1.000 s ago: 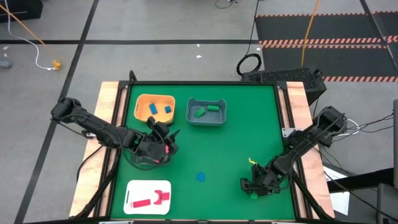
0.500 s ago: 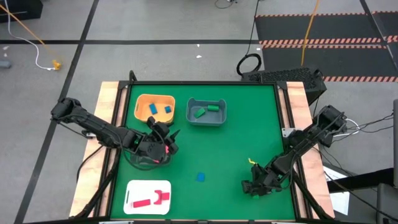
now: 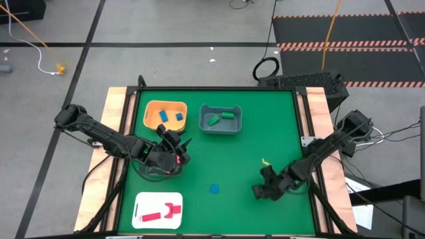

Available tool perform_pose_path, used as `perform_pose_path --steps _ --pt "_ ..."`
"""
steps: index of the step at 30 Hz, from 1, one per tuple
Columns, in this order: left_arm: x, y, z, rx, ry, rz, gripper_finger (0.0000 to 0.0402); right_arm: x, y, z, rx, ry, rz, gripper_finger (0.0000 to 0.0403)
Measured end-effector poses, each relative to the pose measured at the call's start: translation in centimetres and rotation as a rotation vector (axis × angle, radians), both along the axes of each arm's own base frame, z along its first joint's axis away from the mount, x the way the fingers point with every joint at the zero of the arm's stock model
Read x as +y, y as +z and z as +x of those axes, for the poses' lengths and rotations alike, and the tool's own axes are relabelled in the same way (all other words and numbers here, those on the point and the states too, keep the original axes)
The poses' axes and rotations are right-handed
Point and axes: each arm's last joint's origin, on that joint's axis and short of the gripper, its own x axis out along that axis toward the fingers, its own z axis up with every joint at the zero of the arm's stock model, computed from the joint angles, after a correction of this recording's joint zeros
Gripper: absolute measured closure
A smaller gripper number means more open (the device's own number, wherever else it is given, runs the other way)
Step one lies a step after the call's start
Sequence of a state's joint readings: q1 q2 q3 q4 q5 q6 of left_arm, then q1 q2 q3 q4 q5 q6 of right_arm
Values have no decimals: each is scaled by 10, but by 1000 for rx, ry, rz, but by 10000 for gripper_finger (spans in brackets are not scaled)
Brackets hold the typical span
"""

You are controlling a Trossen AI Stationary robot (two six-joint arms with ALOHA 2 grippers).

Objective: Sort & place blocks by color
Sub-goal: Put the green half circle block into the blue bin

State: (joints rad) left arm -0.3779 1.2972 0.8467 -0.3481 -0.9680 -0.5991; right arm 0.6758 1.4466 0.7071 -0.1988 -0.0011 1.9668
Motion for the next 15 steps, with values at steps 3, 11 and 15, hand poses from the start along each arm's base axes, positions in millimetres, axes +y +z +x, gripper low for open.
perform_pose_path --steps 3,11,15 --pt "0 0 0 -4 0 0 202 -12 15 7 -148 66 -82 288" --pt "-2 7 6 -59 -28 12 202 -64 53 23 -481 296 -482 288" --pt "-4 13 10 -100 -61 27 202 -89 67 34 -620 410 -713 288"
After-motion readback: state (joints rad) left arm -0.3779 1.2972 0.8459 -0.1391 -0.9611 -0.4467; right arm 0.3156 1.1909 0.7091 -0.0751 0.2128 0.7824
